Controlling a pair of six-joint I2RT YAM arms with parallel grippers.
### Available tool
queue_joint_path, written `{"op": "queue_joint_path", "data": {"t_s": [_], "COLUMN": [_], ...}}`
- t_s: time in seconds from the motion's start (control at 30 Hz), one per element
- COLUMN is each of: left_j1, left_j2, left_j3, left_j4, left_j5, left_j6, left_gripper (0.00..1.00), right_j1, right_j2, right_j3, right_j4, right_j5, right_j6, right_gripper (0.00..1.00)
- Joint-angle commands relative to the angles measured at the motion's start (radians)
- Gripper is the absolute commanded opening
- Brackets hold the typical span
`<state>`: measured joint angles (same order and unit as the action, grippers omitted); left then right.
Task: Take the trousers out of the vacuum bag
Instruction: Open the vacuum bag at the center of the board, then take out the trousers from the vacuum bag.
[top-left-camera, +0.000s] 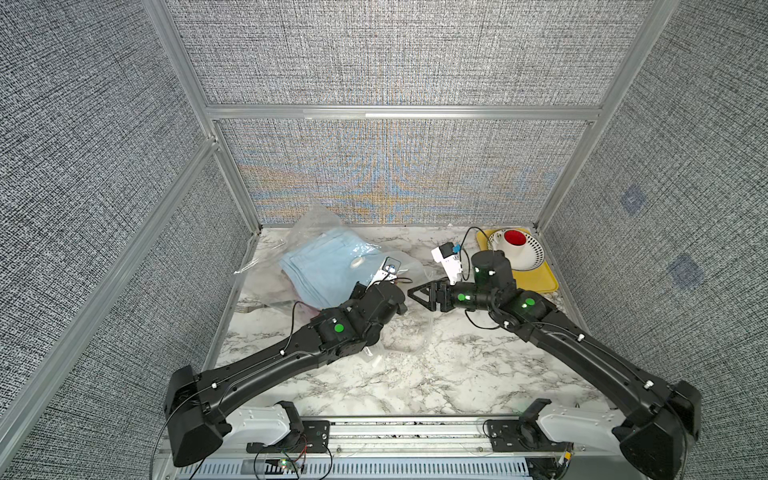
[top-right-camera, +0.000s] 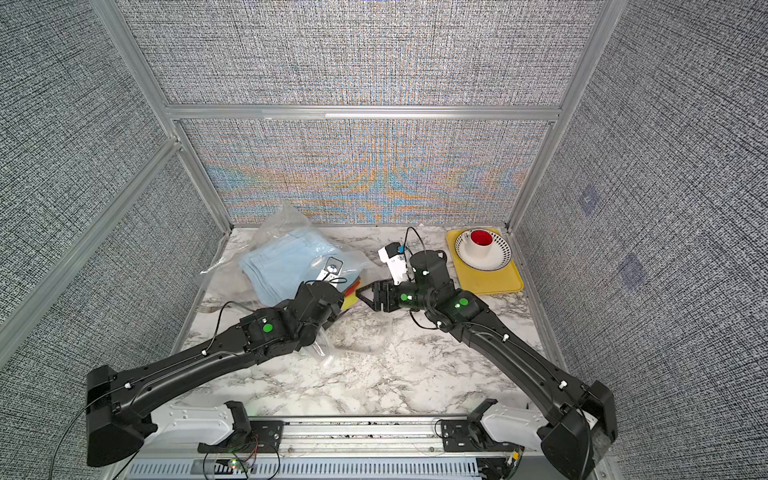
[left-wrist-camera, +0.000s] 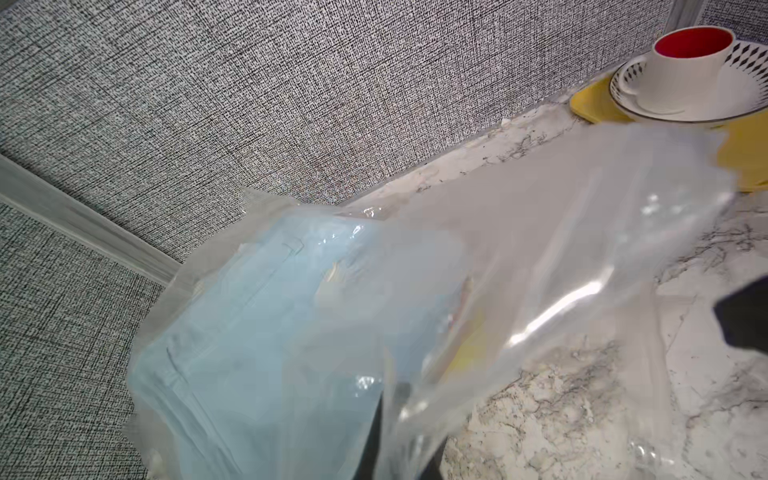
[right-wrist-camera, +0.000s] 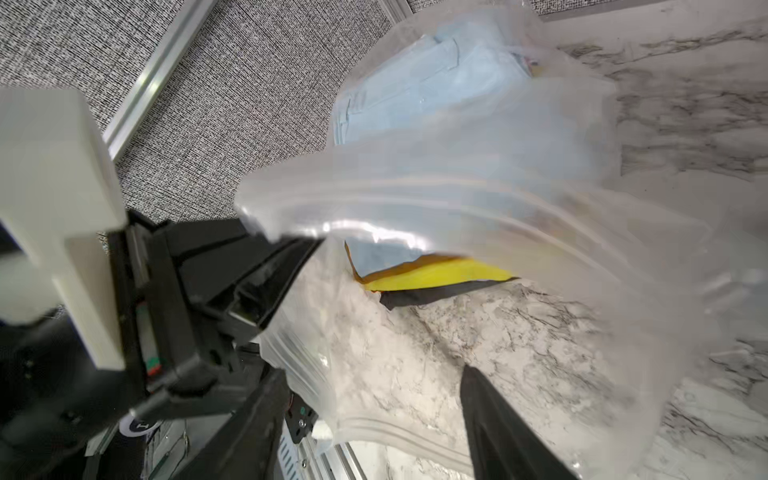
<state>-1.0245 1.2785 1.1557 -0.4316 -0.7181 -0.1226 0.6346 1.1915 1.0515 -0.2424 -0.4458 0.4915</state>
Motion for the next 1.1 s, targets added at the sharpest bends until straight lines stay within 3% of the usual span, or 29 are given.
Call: {"op": "queue_joint_path", "data": {"t_s": [0.0,0.43,0.67,0.8,1.07], "left_j1": [0.028,0.083,0.082,0.083,0.083], "left_j2": [0.049,0.242,0.146,0.095,0.079], "left_j3": [0.101,0.506,0.37,0.274,0.259], "left_j4": [-0.041,-0.175,-0.172,-0.16,-0.169], "left_j5": [0.105,0.254,0.402,0.439,0.583], "left_j6": [0.084,0.215,0.204,0.188,0.177], "left_gripper": [0.0,0.0,0.0,0.0,0.0], "right_j1": [0.002,0.077,0.071,0.069,0.031], "right_j2": [-0.011,0.111,0.23,0.223,0.154], "right_j3": [-0.033,-0.17,-0.132,-0.13,-0.189], "right_j4": [-0.009,0.303,0.383,0.391,0.354], "right_j5": [0.033,0.237,0.329,0.337,0.401], "right_j6": [-0.029,0.016,-0.009,-0.02,-0.047], "right_gripper": [0.69,0.69,0.68,0.68,0.68]}}
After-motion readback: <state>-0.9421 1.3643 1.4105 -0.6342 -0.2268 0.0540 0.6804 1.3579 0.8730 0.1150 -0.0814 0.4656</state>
